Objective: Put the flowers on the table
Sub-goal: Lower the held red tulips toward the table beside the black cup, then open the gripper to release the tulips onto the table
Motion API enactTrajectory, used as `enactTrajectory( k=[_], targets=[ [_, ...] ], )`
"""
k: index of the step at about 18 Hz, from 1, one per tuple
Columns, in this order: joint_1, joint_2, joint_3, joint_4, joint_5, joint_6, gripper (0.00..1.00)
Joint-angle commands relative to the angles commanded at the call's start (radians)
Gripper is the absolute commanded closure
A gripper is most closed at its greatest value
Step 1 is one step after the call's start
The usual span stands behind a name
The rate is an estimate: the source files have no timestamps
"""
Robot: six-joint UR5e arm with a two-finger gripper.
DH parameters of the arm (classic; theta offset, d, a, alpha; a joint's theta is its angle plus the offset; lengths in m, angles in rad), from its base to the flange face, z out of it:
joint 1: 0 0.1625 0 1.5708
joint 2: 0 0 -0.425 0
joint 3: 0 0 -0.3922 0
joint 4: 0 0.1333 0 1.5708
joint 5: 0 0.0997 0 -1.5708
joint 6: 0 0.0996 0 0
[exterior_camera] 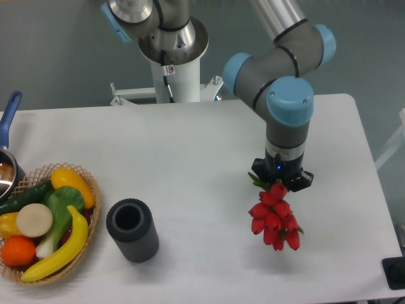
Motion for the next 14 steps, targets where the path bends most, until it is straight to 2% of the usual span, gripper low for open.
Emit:
enactTrajectory(
  k=[3,4,5,6,9,14],
  targets=[
    [-0.008,-0.006,-0.008,0.003,-0.003,-0.027,0.4],
    [-0.008,-0.006,-0.009,0.003,-0.006,-0.058,0.25],
    [-0.008,-0.008,-0.009,0.008,-0.008,-0.077,0.03],
    [-0.008,-0.008,-0.009,0.015,-0.008,-0.086,0.0],
    [-0.008,-0.006,-0.026,0.06,-0.011,-0.109,0.0],
    [-0.006,0.004,-0.04,0.075,-0.002,-0.097,0.0]
  ],
)
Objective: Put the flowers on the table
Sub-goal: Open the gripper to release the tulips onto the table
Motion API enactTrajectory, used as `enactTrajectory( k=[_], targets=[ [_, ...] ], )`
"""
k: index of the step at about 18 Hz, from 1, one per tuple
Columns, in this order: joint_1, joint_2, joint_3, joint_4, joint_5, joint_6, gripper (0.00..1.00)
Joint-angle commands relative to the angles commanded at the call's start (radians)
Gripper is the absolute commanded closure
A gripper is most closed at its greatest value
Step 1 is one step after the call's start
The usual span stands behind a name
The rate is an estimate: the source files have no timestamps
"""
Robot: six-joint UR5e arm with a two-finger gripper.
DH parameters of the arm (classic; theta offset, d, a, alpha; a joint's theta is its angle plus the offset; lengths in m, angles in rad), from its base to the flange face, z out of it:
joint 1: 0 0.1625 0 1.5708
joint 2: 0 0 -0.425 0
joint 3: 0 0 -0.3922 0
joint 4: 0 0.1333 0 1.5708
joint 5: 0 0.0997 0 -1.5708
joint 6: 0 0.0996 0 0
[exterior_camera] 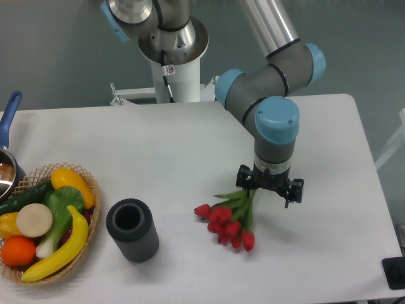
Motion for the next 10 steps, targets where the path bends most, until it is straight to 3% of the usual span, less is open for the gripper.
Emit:
enactTrajectory(
  k=[10],
  targets=[
    [0.009,0.038,-0.008,0.002,0.031,0.047,0.0]
  ],
)
